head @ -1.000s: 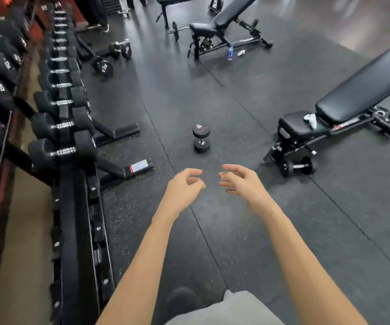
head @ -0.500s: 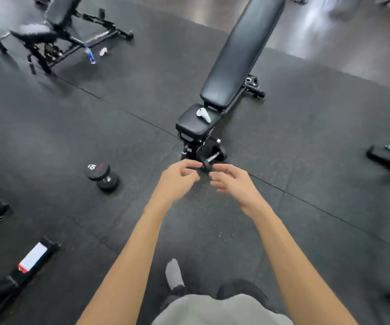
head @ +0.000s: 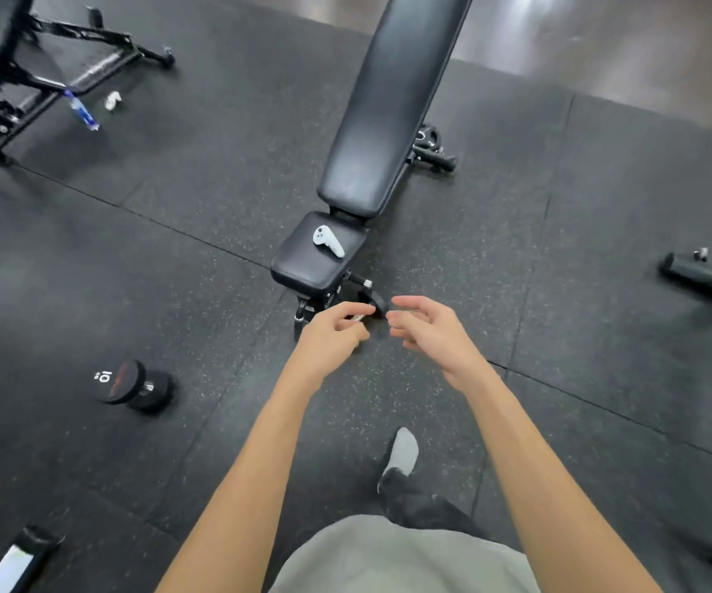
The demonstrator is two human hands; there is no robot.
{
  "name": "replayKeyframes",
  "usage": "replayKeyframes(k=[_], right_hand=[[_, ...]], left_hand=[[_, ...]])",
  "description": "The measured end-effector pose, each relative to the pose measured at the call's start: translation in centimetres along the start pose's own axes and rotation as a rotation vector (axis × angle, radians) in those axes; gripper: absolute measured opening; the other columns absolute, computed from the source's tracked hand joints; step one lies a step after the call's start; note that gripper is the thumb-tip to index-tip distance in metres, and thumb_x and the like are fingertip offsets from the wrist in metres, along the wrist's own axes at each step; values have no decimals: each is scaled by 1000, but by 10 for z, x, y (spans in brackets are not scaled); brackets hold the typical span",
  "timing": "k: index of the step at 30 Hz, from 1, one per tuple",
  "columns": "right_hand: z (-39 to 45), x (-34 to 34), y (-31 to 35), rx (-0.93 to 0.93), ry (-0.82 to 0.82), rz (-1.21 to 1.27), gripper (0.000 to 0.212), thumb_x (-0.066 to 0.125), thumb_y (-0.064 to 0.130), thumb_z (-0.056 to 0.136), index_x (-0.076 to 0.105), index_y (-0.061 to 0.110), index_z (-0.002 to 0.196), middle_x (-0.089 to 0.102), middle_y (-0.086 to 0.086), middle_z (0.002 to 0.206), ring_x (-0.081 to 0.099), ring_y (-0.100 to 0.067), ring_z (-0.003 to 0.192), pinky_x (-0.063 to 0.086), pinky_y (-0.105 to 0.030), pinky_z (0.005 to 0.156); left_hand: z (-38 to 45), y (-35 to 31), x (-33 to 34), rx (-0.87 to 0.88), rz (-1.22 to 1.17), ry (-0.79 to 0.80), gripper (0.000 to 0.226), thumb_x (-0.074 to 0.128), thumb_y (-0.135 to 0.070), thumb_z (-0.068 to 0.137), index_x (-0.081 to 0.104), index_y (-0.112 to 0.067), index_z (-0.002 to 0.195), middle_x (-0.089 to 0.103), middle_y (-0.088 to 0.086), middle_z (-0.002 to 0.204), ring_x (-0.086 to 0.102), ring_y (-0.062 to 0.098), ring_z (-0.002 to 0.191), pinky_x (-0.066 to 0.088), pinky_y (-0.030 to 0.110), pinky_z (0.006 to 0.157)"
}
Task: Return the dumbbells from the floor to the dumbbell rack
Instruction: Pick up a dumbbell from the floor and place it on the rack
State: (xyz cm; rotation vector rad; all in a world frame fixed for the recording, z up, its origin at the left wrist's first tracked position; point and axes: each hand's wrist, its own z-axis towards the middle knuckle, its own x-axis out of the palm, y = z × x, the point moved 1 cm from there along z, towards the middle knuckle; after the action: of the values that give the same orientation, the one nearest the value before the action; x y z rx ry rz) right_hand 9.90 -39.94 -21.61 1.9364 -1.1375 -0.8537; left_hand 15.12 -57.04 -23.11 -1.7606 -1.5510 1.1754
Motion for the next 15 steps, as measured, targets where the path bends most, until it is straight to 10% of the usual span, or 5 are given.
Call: replayKeyframes(k=[15], right_hand=[[262,-35,60,133,177,-155,36,69,19,90,68,24,125,75,-1,104,69,-11,91,53,-30,90]], left_hand=[[234,-42,-3,-303,-129,-126,42,71,-31,80,66,-33,121,70,-8,103,70,17,104,53,37,99]])
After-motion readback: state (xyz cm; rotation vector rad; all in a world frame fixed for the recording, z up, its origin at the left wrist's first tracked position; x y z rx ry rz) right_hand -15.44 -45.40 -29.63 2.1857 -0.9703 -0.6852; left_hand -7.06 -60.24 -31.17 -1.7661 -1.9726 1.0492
